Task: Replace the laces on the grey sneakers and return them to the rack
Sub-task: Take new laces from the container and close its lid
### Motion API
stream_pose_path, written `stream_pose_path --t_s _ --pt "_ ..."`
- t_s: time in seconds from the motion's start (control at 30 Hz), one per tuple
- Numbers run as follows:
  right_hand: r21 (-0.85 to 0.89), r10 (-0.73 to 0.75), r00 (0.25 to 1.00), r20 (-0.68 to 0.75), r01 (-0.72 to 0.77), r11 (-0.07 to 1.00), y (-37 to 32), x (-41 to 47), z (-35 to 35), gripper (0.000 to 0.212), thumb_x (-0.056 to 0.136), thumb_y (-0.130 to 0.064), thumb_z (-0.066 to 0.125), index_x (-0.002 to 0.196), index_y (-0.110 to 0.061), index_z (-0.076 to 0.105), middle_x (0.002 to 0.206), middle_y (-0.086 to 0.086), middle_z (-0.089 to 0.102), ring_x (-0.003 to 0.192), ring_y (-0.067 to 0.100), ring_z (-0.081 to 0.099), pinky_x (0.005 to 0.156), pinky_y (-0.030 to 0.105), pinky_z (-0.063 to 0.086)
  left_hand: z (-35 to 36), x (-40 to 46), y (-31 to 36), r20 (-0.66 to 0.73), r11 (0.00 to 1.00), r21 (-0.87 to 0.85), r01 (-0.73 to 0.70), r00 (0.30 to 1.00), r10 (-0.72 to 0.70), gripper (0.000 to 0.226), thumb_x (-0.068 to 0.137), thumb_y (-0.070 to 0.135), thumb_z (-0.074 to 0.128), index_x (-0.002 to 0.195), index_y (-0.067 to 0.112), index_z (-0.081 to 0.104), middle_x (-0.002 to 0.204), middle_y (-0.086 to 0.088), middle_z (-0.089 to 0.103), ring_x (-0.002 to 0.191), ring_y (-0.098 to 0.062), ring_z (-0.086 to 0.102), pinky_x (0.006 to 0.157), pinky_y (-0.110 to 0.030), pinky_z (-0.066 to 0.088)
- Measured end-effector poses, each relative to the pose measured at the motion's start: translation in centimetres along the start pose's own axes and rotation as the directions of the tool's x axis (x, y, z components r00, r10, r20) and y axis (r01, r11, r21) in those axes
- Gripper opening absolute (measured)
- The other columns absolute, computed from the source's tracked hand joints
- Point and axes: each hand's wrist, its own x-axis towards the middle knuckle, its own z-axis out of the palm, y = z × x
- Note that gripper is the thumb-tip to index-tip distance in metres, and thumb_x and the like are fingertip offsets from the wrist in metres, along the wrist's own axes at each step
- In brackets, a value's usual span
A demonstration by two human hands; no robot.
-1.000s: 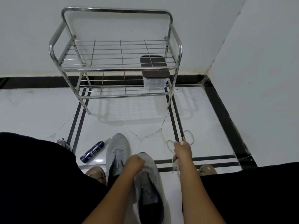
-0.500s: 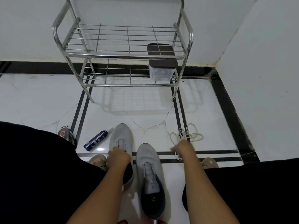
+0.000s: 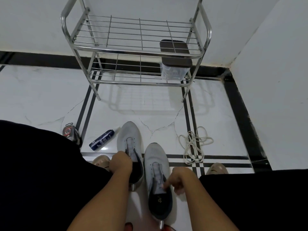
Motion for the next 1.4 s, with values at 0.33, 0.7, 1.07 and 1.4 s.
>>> stream_pose_path --t_s 0.33,0.7,1.07,1.4 --pt "0.106 -0.176 0.799 -0.575 0.285 0.953 -0.5 2.7 -0.8 0.027 0.084 -0.034 0.061 0.106 -0.017 0.066 0.104 0.008 0.069 0.098 0.028 0.063 0.081 0.033 0.051 0.3 0.4 0.4 -0.007 0.995 -0.087 0.049 0.999 -0.050 0.029 0.096 0.008 0.035 0.114 0.008 0.058 0.118 -0.013 0.060 0.109 -0.029 0.058 0.078 -0.034 0.046" --pt "0.137 -0.110 0.625 -0.773 0.333 0.933 -3.7 3.4 -0.3 0.023 0.090 -0.013 0.049 0.100 -0.012 0.070 0.095 0.014 0.070 0.092 0.033 0.063 0.066 0.027 0.042 -0.2 2.2 0.7 -0.149 0.939 -0.343 0.021 0.986 -0.077 0.023 0.093 0.008 0.042 0.102 0.009 0.063 0.106 -0.015 0.066 0.098 -0.034 0.061 0.073 -0.034 0.045" --pt "0.289 -0.168 0.631 -0.757 0.555 0.780 -7.1 3.5 -0.6 0.032 0.099 -0.022 0.047 0.126 -0.011 0.059 0.121 0.010 0.065 0.111 0.027 0.059 0.086 0.027 0.044 -1.3 3.7 2.4 -0.393 0.862 -0.463 -0.208 0.920 0.012 0.030 0.094 0.013 0.049 0.123 0.009 0.056 0.118 -0.014 0.061 0.108 -0.032 0.056 0.083 -0.038 0.044" --pt "-0.359 -0.311 -0.181 -0.933 0.473 0.805 -13.4 -4.5 -18.6 0.038 0.095 -0.003 0.046 0.132 -0.009 0.053 0.134 0.008 0.055 0.120 0.024 0.052 0.089 0.028 0.046 3.8 3.4 4.4 -0.226 0.878 0.020 -0.478 0.854 0.470 0.050 0.100 0.027 0.039 0.148 0.021 0.028 0.157 -0.004 0.026 0.147 -0.022 0.014 0.120 -0.045 0.009"
